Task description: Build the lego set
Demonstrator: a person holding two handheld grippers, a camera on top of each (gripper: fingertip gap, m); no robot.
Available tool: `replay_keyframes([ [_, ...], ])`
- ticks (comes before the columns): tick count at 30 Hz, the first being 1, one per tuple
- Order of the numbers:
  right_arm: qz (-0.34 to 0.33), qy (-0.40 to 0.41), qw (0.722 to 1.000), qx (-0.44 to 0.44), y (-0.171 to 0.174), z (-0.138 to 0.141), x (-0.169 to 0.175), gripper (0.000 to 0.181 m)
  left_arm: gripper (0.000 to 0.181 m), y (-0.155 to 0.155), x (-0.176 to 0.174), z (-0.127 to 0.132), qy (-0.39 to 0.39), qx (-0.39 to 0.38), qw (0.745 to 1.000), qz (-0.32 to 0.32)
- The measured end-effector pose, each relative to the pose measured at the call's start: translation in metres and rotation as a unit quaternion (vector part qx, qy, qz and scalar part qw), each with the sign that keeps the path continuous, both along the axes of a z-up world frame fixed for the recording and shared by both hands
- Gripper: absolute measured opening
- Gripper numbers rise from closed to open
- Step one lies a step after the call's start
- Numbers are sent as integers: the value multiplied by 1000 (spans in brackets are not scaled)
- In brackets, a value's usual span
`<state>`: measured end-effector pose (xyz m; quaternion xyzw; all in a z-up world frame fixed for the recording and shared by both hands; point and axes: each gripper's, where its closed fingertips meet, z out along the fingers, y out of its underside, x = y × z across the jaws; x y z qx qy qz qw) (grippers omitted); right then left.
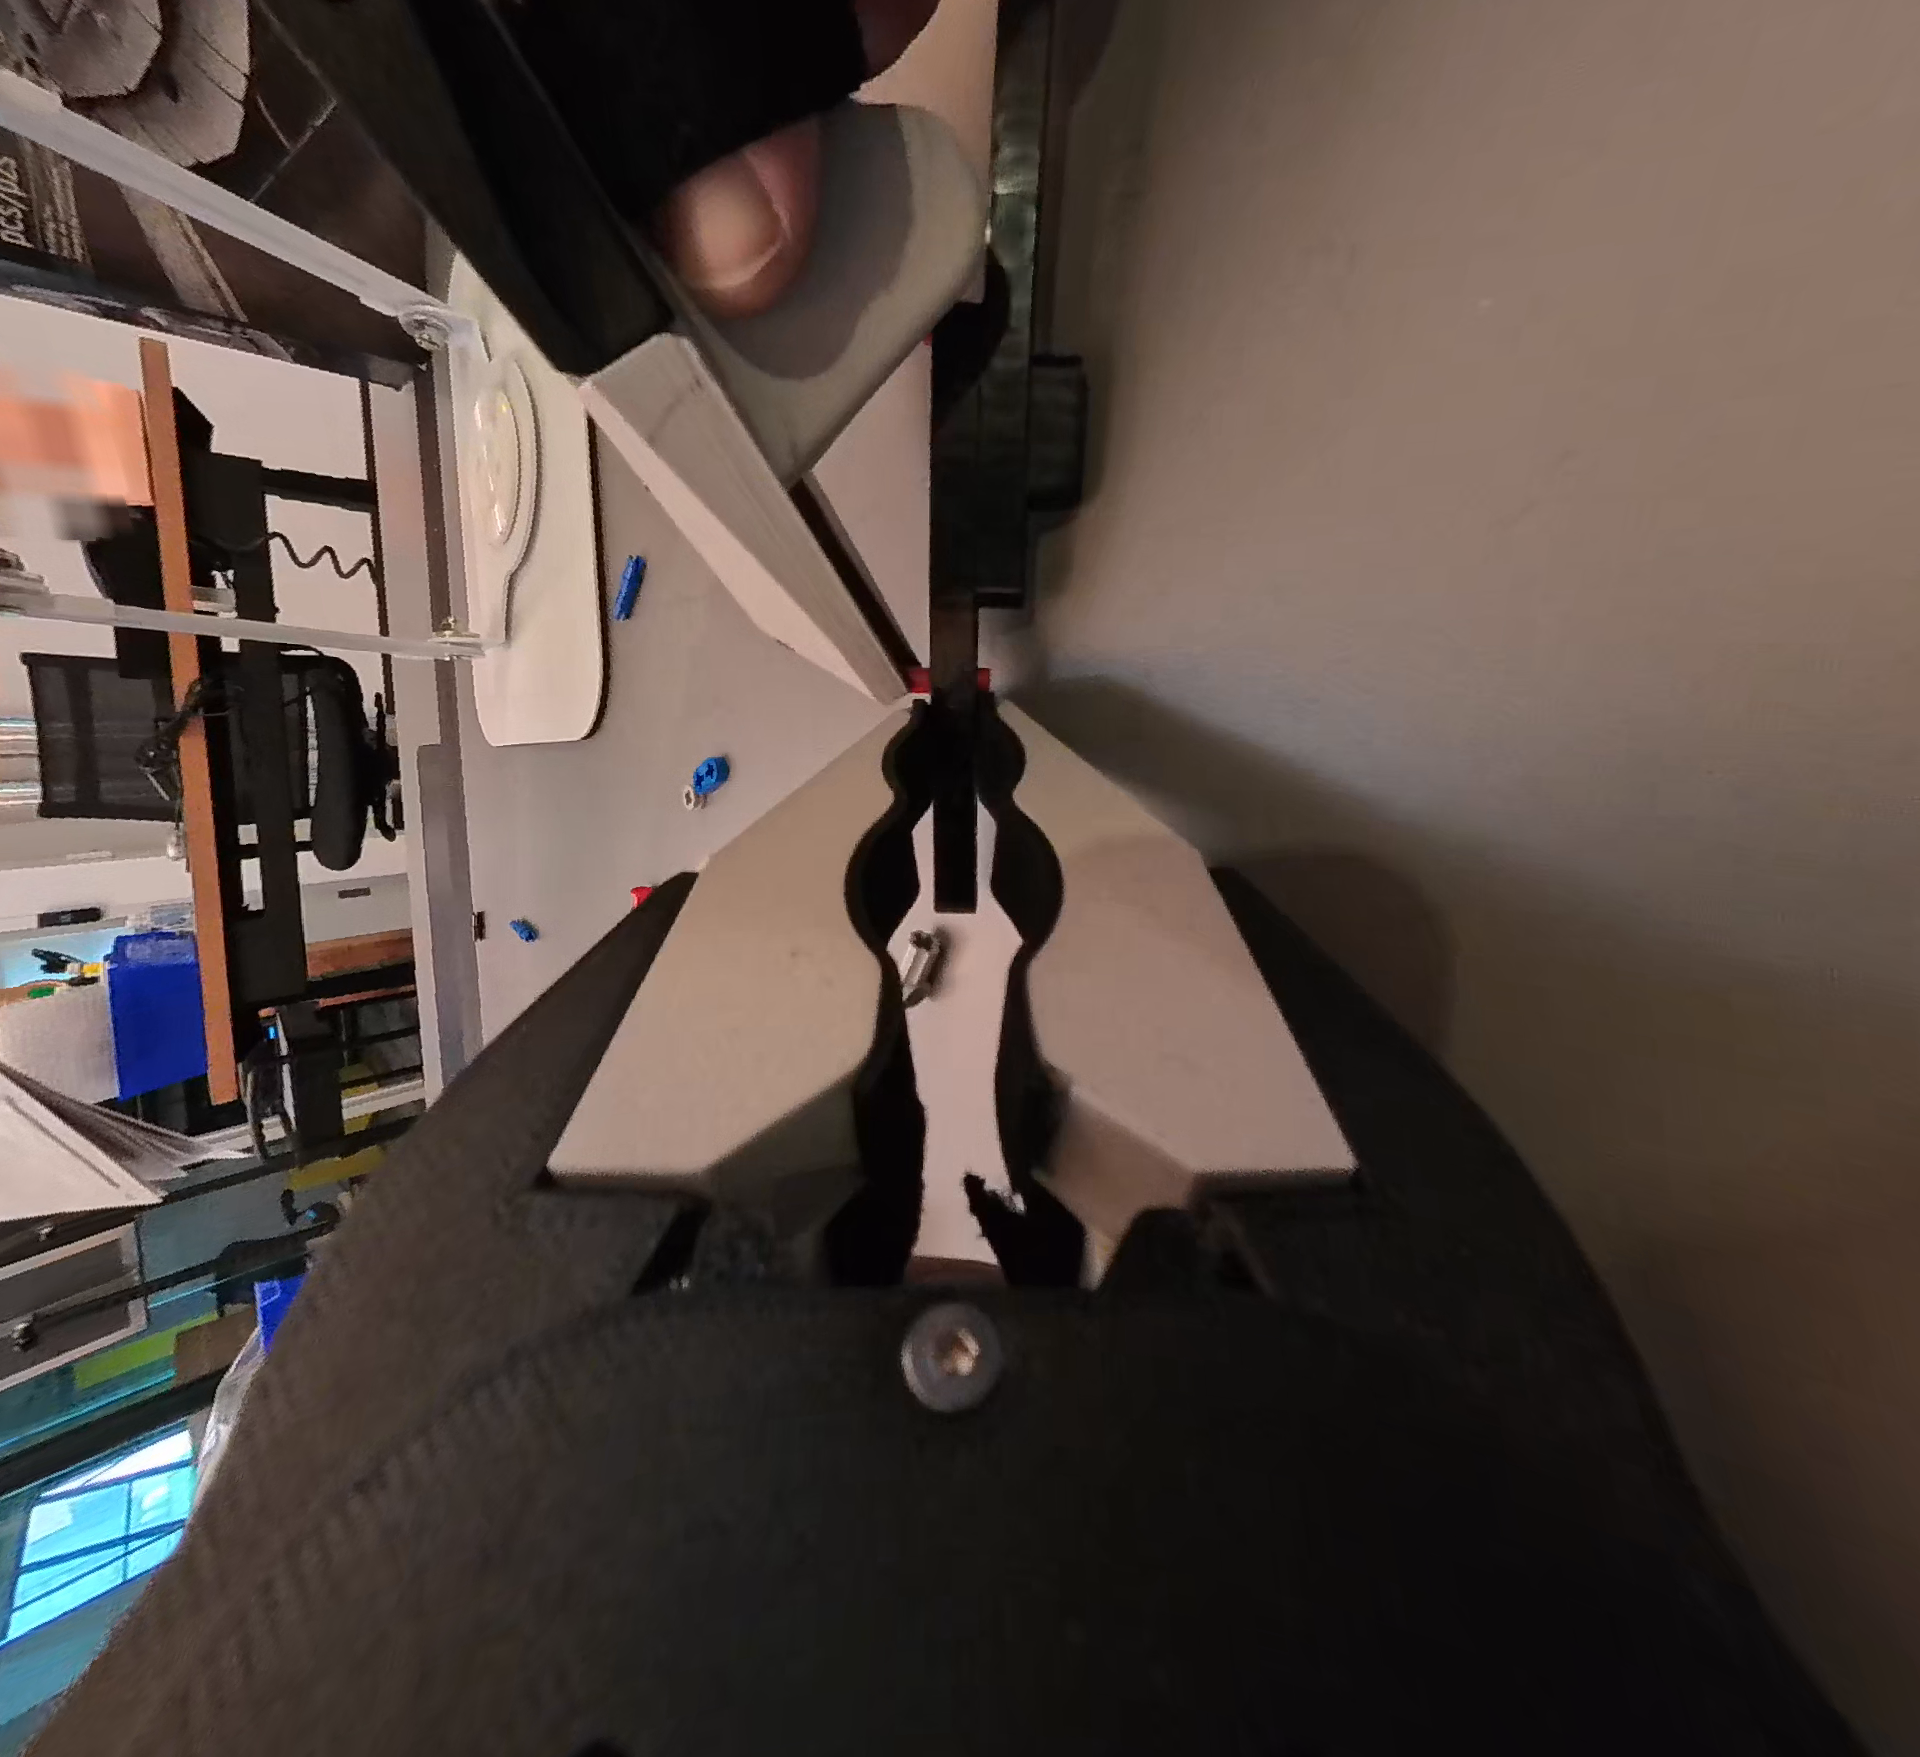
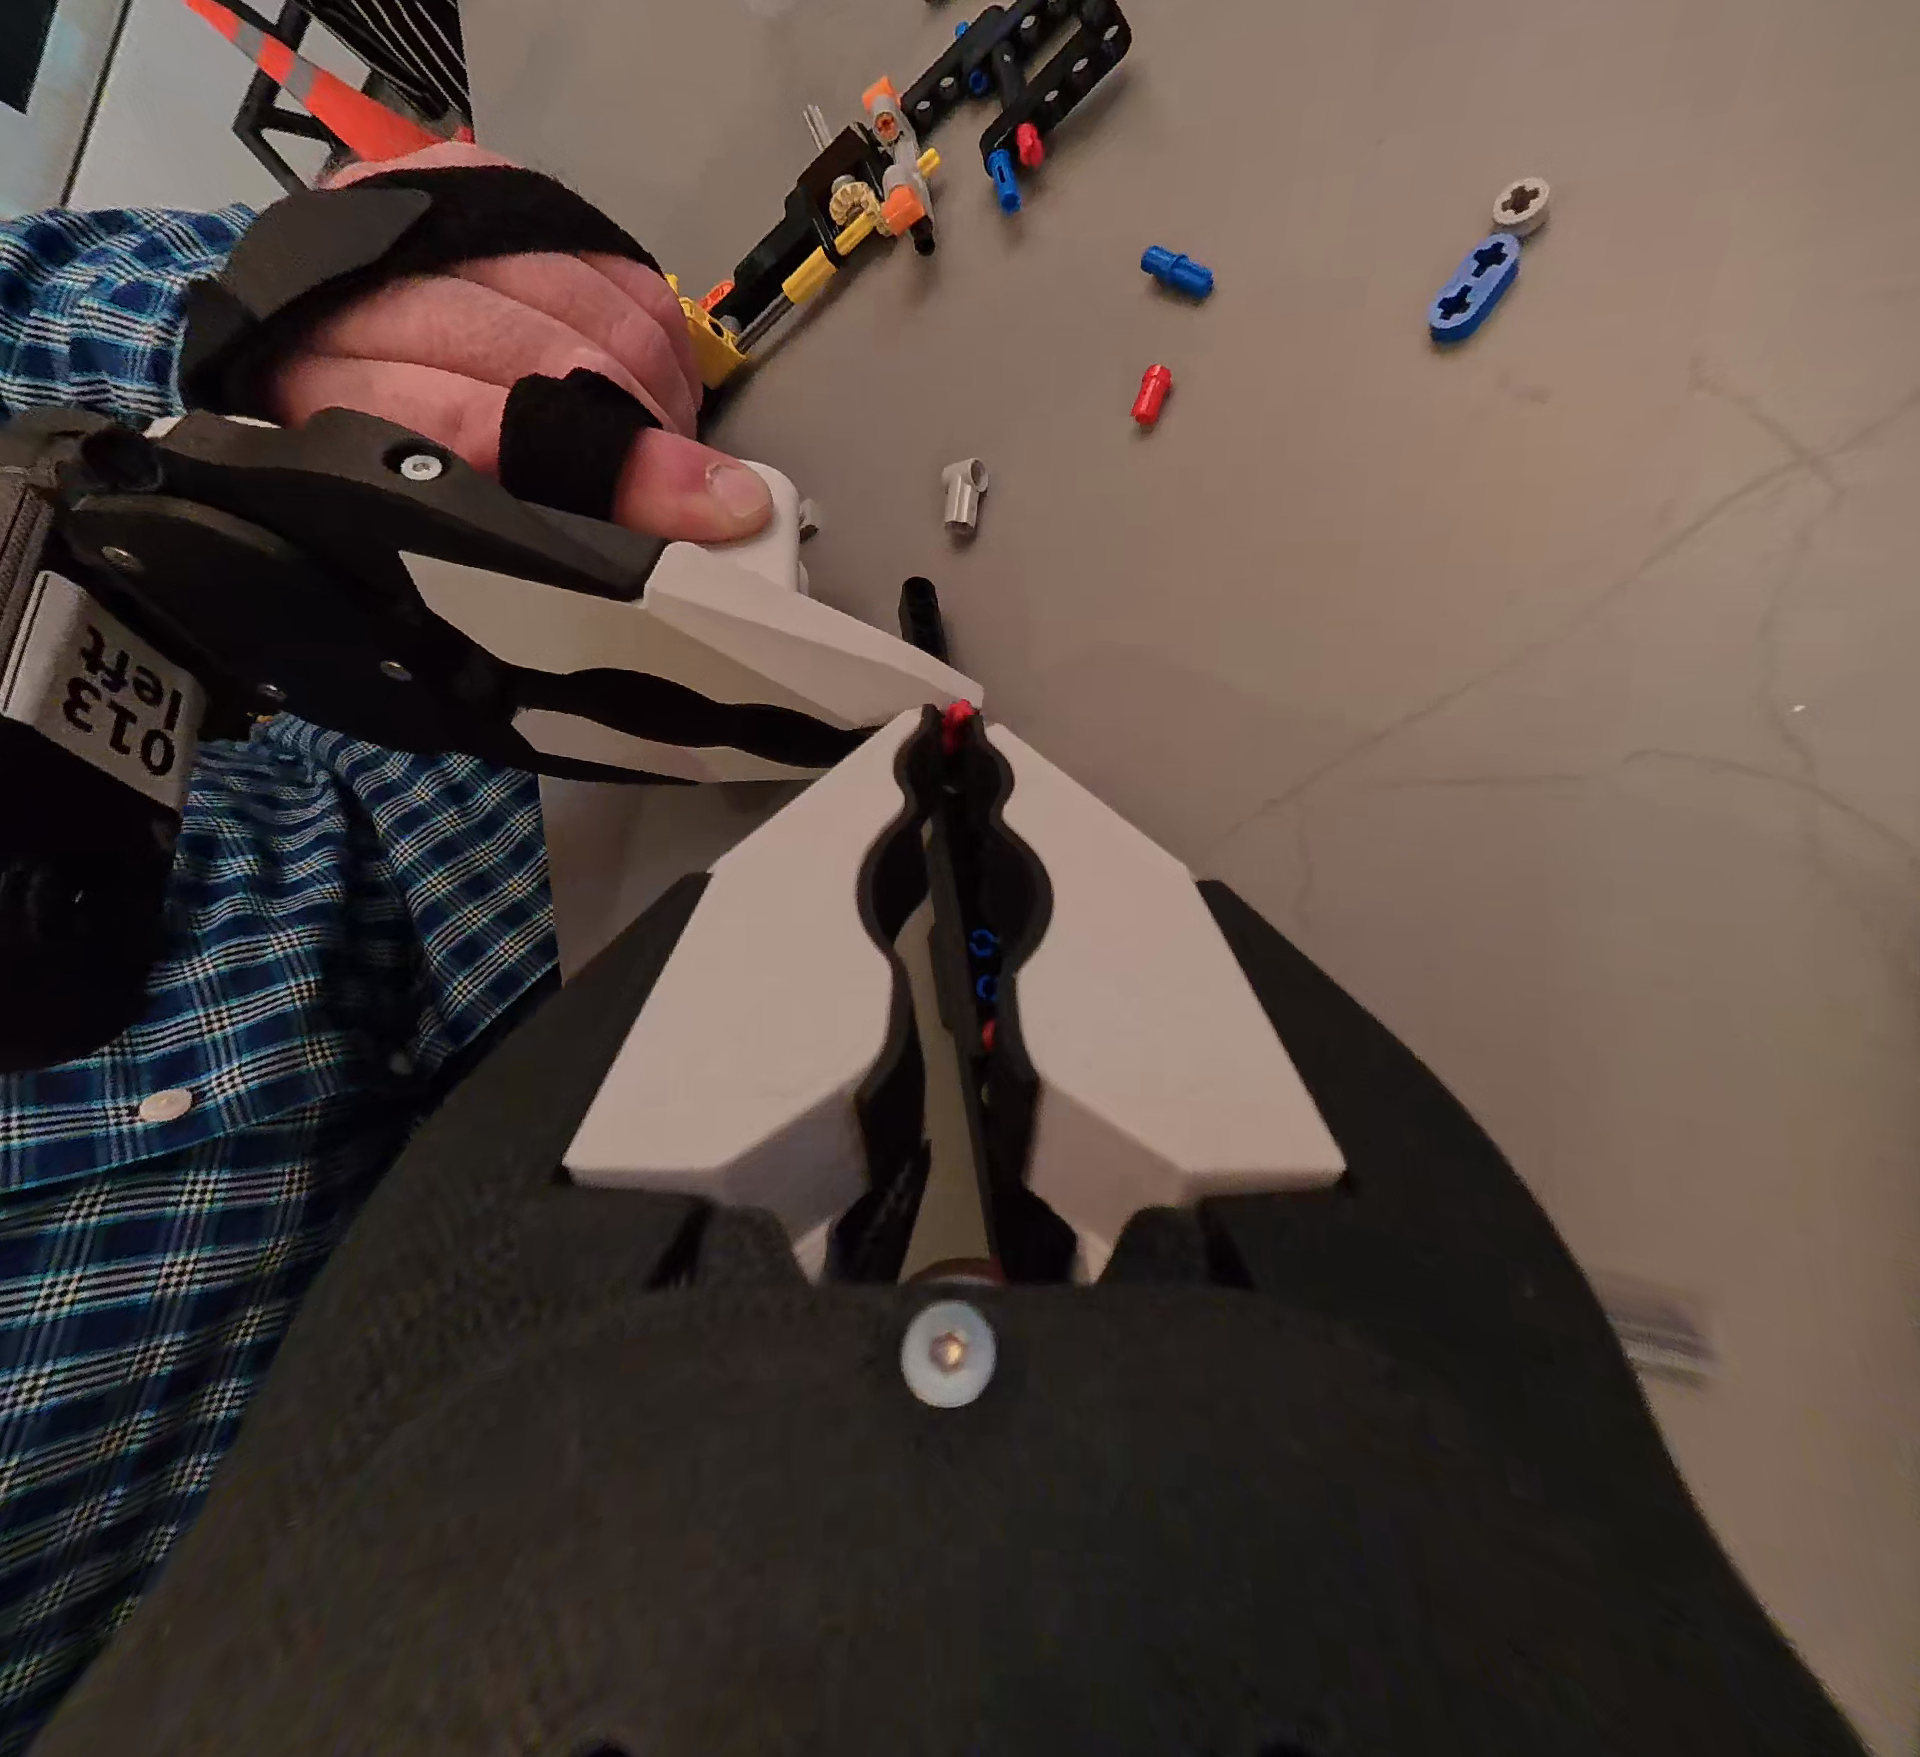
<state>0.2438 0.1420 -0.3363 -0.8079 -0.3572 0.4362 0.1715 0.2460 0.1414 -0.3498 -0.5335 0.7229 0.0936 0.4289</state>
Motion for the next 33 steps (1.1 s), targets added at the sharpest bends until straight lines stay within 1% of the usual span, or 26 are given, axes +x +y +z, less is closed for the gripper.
replay_keyframes([
  [9,-8,18,1000,-10,2,3,1,0,7,1,0,1,-4,-9,1000,-5],
  [14,0,17,1000,-11,1,2,1,1,7,-1,1,0,-12,-29,999,-13],
  [17,2,6,1000,1,2,2,0,1,6,-1,2,1,-7,-24,1000,-16],
  [20,18,-6,1000,20,-2,3,-1,10,6,-2,3,1,-7,-14,1000,-18],
  [23,39,-19,999,25,-6,-2,0,10,6,-5,1,1,-5,-13,1000,-19],
  [24,42,-16,999,26,-7,-3,-2,6,8,-4,-1,1,-5,-16,1000,-14],
  [25,41,-16,999,25,-7,-3,-3,5,16,-2,-2,5,-12,-16,1000,-9],
  [26,43,-19,999,25,-7,-3,-3,4,16,-2,-6,4,-6,-27,1000,-5],
  [27,42,-22,998,29,-6,-3,-3,4,8,-2,-9,1,6,-36,999,-3],
  [28,39,-22,998,33,-4,-2,-3,3,6,0,-12,0,13,-33,999,0],
  [31,42,-27,998,32,-4,-1,-4,1,6,0,-12,1,17,-21,1000,-4],
  [33,38,-32,998,36,-2,-1,-4,3,6,1,-10,1,18,-17,1000,-8],
])
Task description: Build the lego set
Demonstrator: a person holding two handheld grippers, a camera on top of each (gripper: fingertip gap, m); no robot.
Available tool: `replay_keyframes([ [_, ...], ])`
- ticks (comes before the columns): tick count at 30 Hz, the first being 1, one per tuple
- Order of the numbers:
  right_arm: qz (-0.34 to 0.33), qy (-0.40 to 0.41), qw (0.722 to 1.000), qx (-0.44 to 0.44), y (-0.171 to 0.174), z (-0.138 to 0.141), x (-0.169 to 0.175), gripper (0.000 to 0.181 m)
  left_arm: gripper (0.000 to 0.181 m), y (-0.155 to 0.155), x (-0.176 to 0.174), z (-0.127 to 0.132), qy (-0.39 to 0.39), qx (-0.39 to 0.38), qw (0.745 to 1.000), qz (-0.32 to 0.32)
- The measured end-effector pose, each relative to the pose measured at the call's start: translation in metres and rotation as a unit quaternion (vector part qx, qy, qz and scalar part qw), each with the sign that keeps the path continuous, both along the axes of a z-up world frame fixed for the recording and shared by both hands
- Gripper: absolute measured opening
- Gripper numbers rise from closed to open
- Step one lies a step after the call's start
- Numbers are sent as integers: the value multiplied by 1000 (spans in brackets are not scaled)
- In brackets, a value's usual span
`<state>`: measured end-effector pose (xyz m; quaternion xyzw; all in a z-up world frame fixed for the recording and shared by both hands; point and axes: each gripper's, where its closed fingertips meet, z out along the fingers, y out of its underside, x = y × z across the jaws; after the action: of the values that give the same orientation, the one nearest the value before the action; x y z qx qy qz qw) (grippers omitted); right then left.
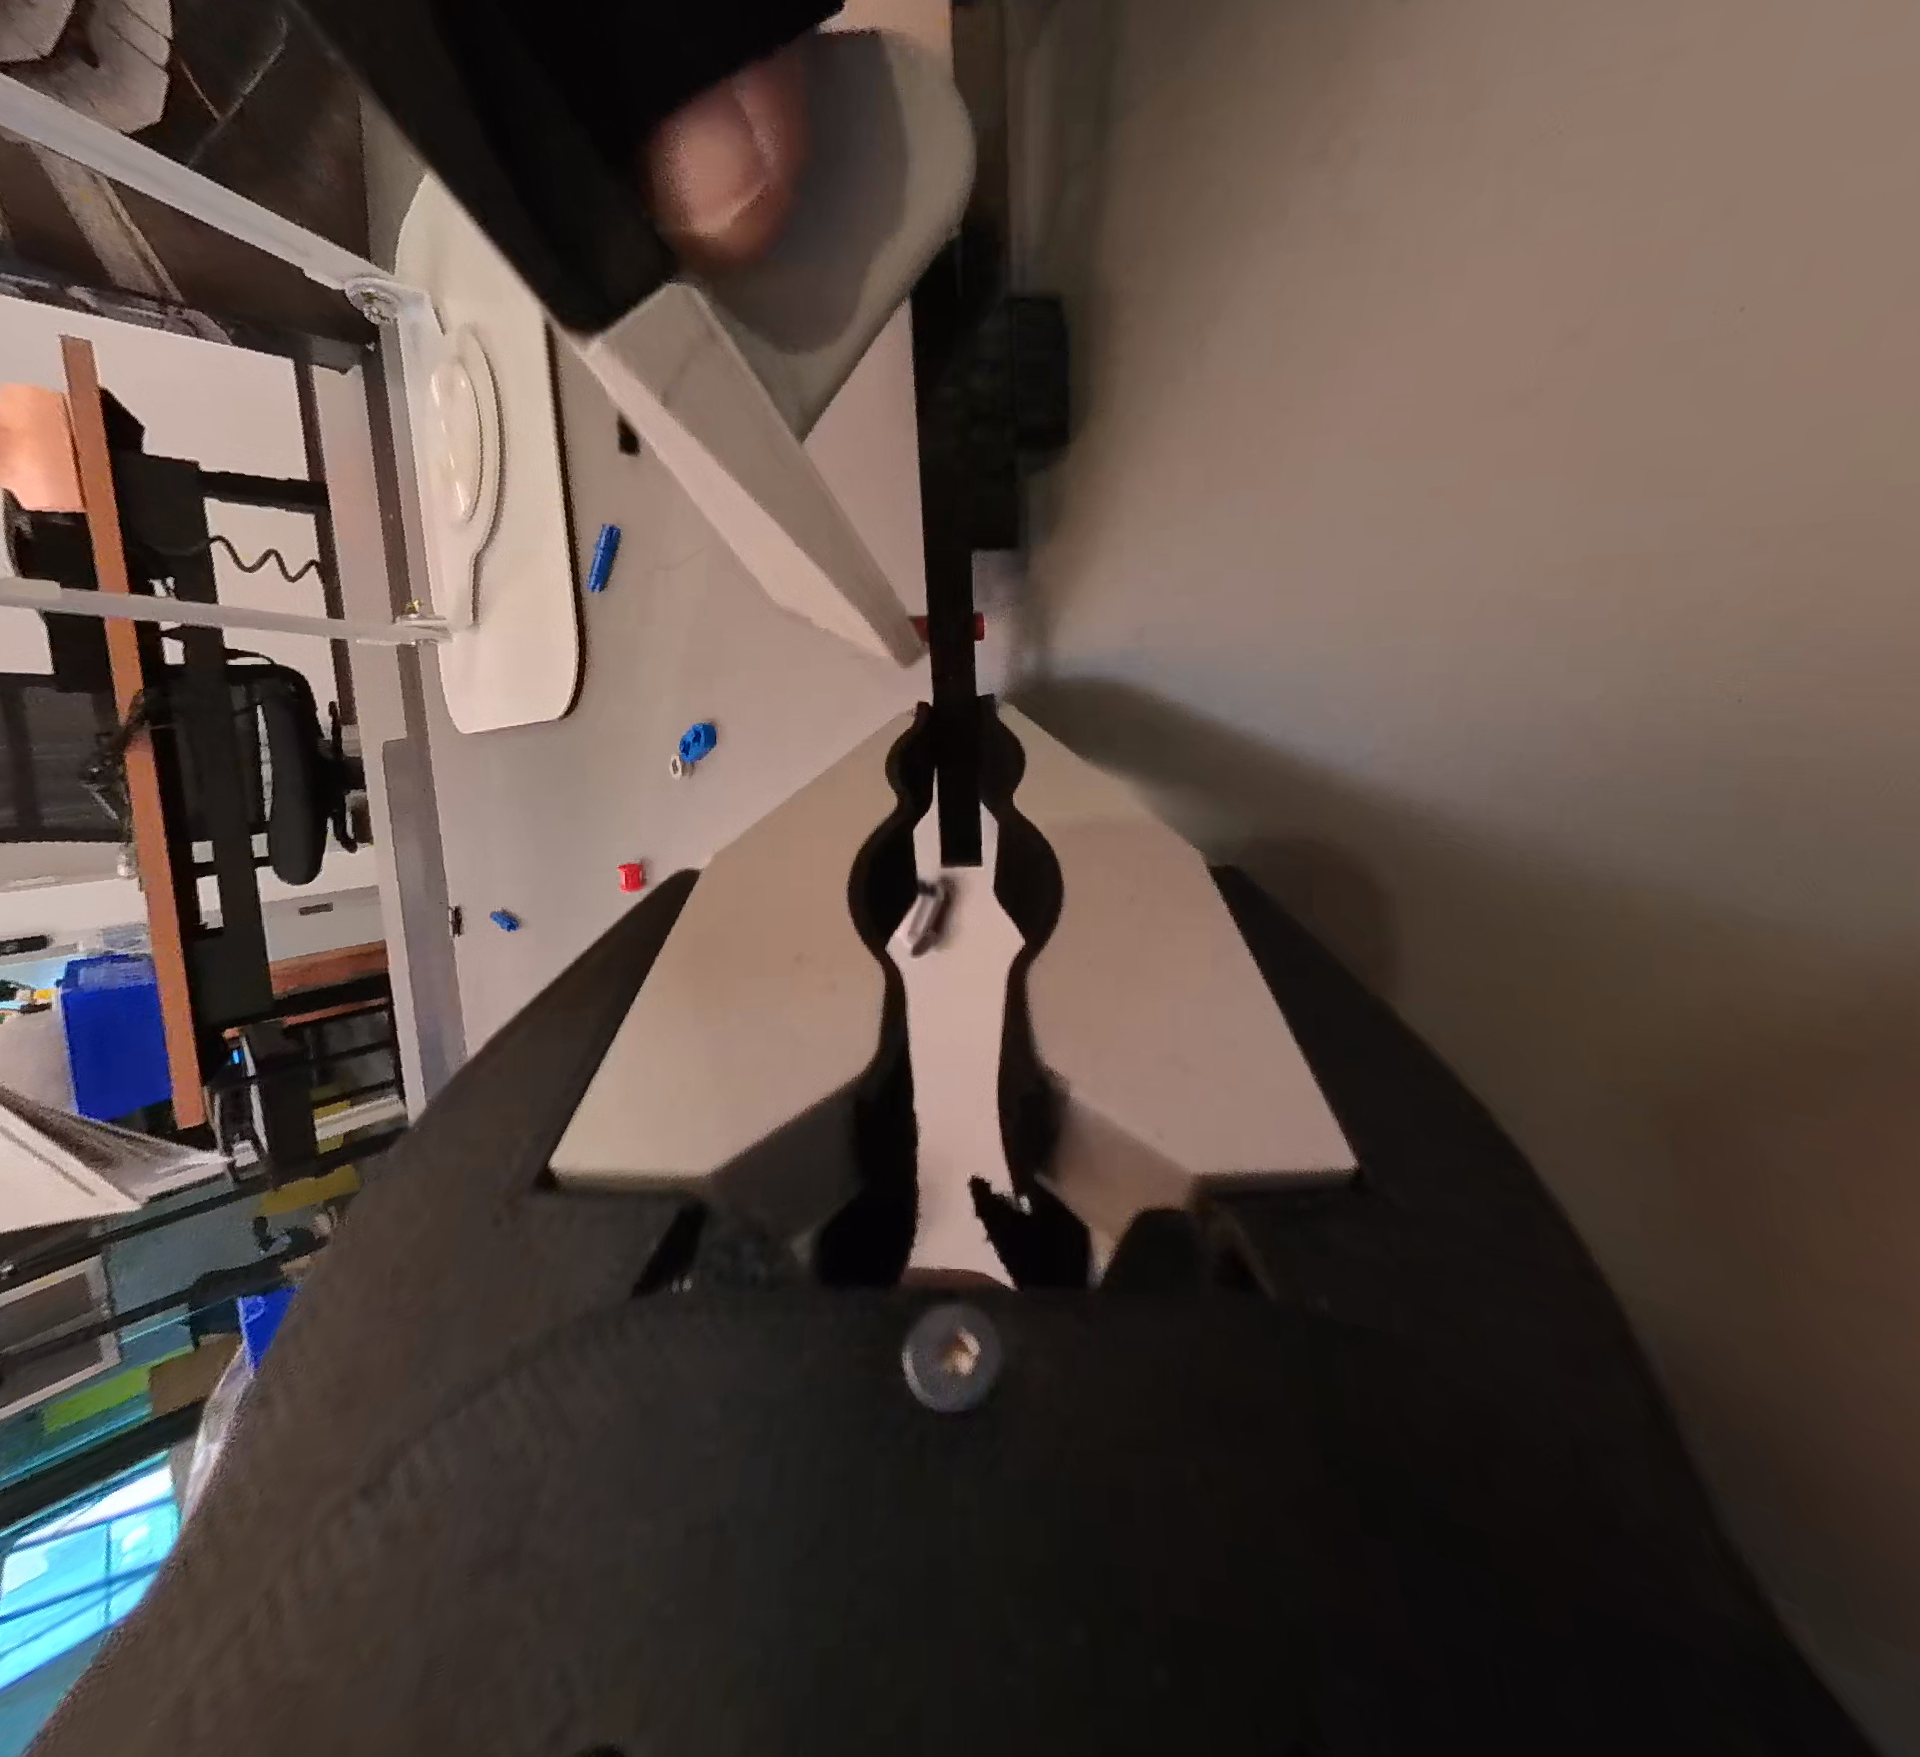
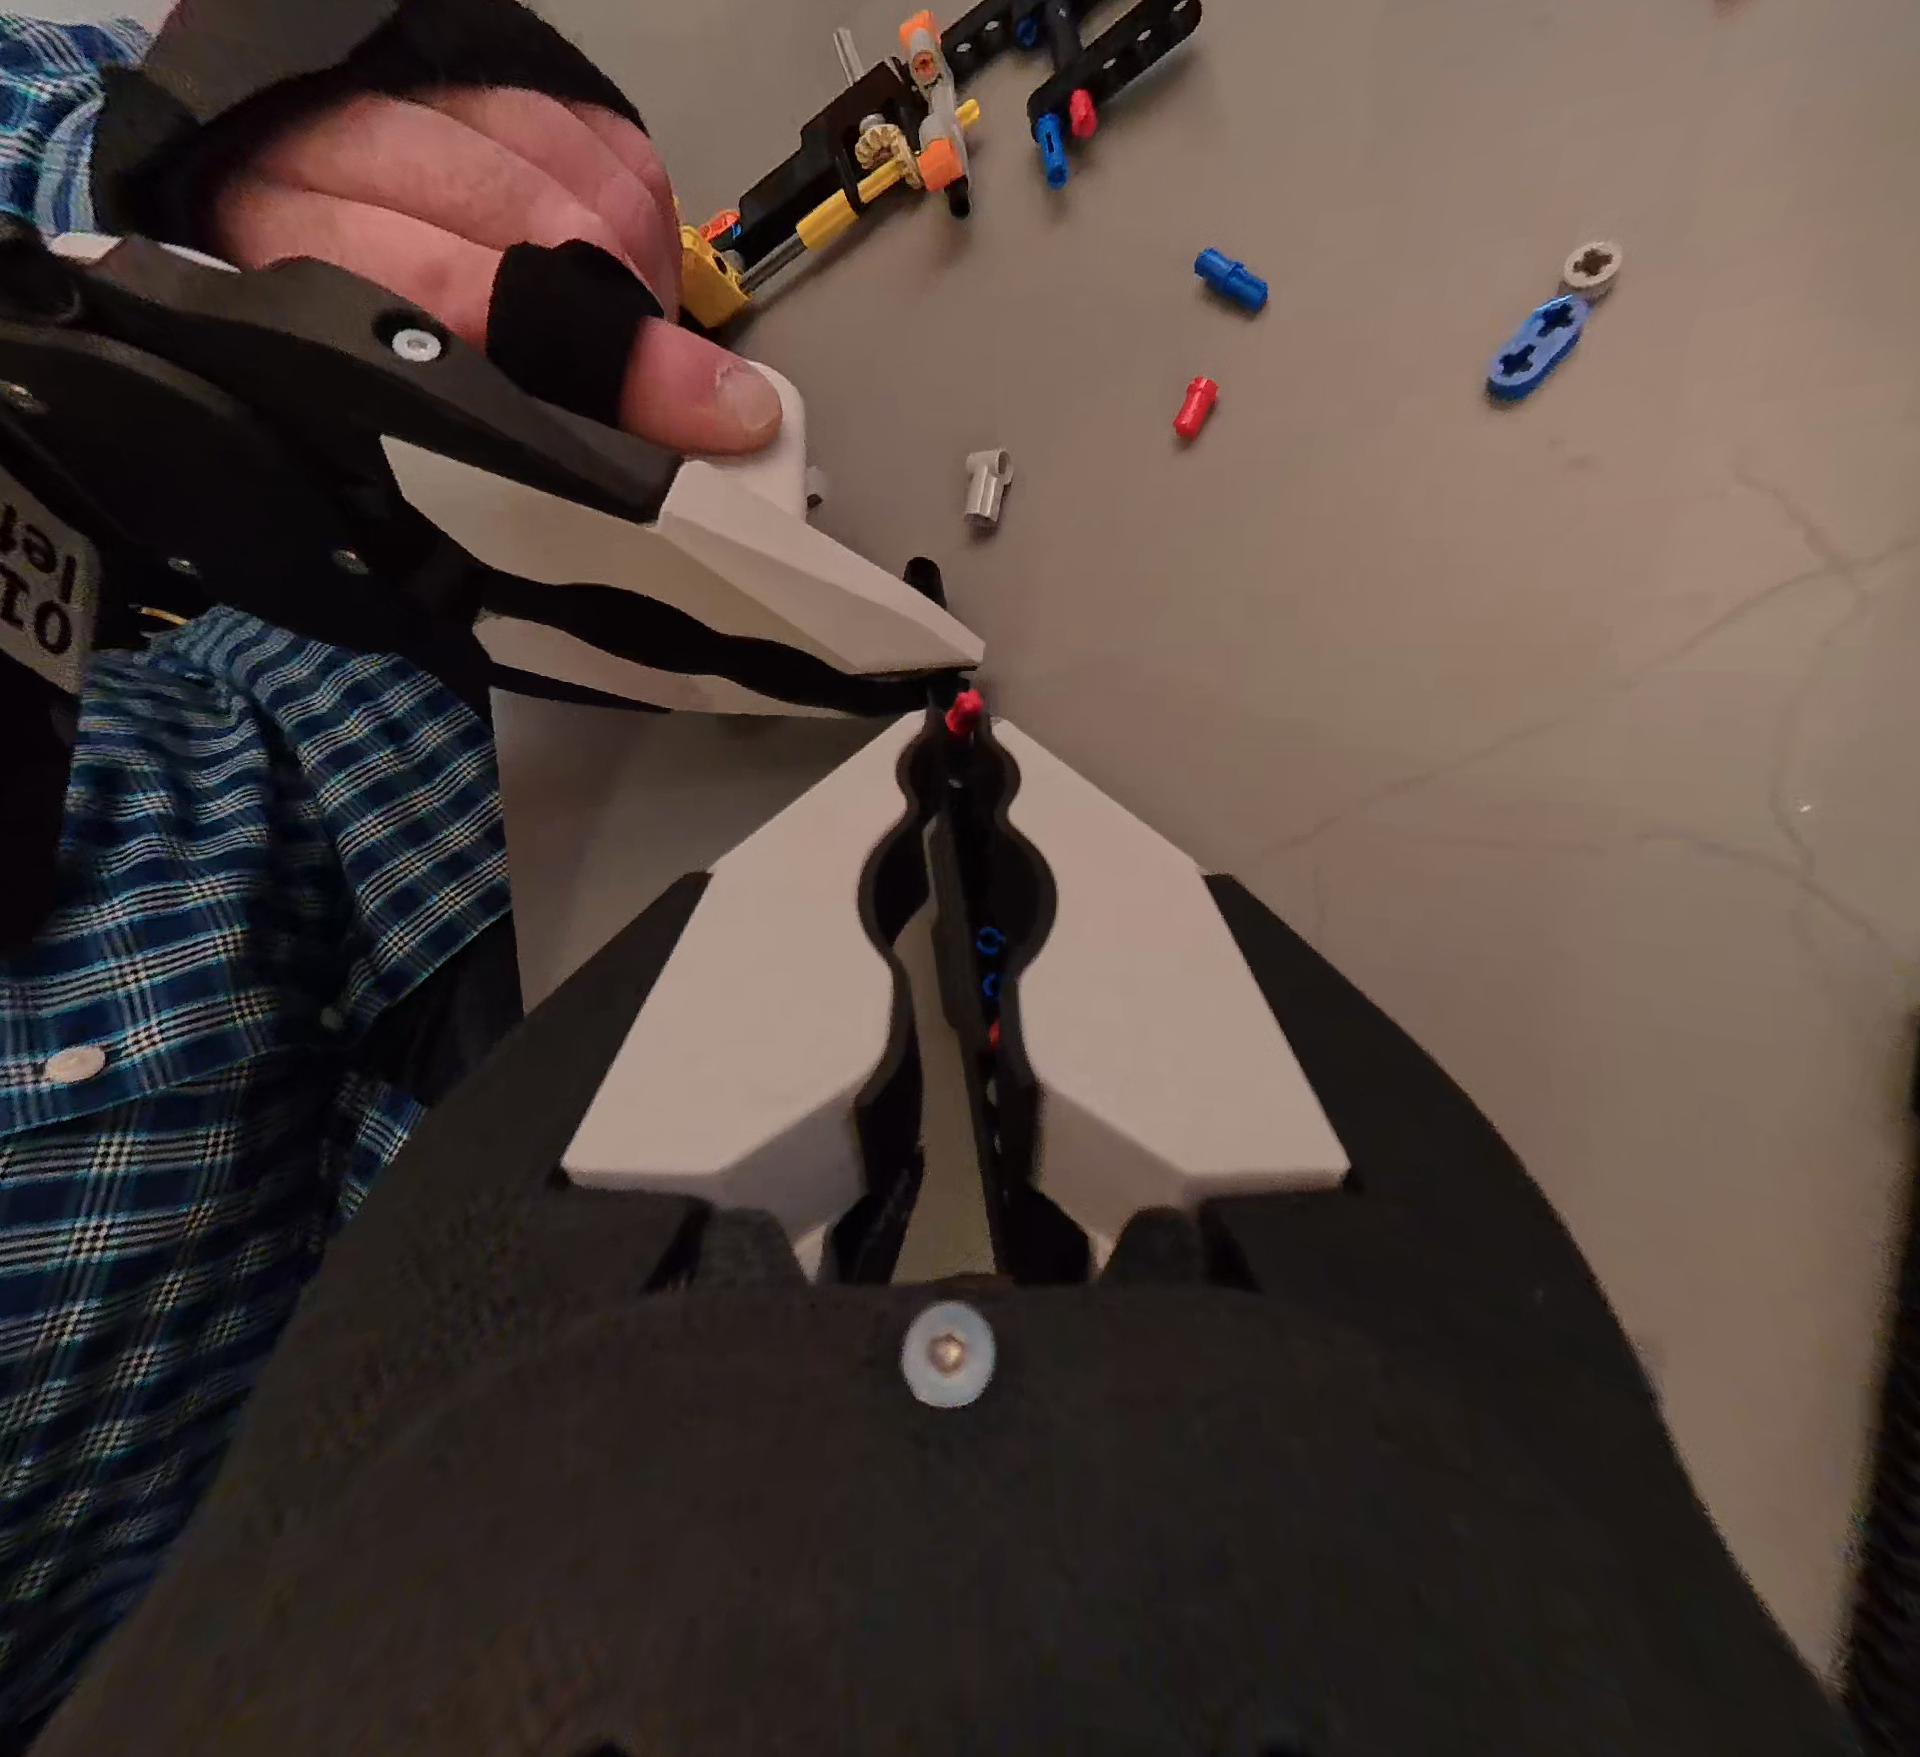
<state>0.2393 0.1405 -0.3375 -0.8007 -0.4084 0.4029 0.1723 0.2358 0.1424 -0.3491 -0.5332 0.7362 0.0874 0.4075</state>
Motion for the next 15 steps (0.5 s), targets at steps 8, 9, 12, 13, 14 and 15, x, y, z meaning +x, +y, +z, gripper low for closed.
replay_keyframes([
  [8,5,0,999,-34,-5,-5,-2,6,6,1,1,0,2,0,1000,2],
  [9,1,7,999,-40,-4,-5,-2,6,6,1,2,0,2,1,1000,2],
  [12,-8,26,998,-58,-4,-3,-1,6,6,2,2,1,2,2,1000,2],
  [13,-10,31,998,-63,-3,-3,-1,6,6,2,2,1,2,2,1000,1],
  [14,-11,36,997,-68,-3,-2,-1,5,6,2,2,1,3,2,1000,1],
  [15,-12,38,997,-72,-2,-2,-1,5,6,2,2,0,3,1,1000,1],
])
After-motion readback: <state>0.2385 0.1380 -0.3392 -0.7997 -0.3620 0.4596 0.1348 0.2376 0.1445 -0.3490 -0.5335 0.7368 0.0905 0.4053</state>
